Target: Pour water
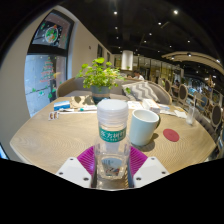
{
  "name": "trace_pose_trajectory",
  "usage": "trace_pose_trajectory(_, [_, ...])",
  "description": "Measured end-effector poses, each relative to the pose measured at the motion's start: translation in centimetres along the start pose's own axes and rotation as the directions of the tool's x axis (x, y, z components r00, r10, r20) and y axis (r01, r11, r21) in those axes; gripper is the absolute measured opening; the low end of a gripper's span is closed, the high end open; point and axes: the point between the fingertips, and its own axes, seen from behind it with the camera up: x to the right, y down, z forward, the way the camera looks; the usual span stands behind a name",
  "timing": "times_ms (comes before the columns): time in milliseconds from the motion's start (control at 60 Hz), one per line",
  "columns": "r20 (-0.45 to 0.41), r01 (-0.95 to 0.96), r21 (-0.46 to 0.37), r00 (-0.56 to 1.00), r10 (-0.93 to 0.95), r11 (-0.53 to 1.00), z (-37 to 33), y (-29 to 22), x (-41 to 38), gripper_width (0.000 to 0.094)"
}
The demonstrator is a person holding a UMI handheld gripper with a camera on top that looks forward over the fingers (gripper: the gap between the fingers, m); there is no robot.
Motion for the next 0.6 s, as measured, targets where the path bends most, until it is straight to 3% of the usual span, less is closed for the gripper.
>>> trace_pose_trajectory(167, [0.032,-0.005,0.027,0.999,0.004,1.0,-0.7,-3.7,-1.6,0.0414])
trace_pose_trajectory(333, [0.22,-0.382,0.052,0.906,0.362,0.923,-1.6,-12.0,-4.9,0.0412])
trace_pose_trajectory(467, [0.37,-0.737,-0.053,0.612,0.698,0.674,-0.5,-17.9,-5.3,0.041])
trace_pose_trajectory(600, [0.431,-0.925,-0.214,0.2,0.88,0.315,1.3,-21.2,-4.2,0.0405])
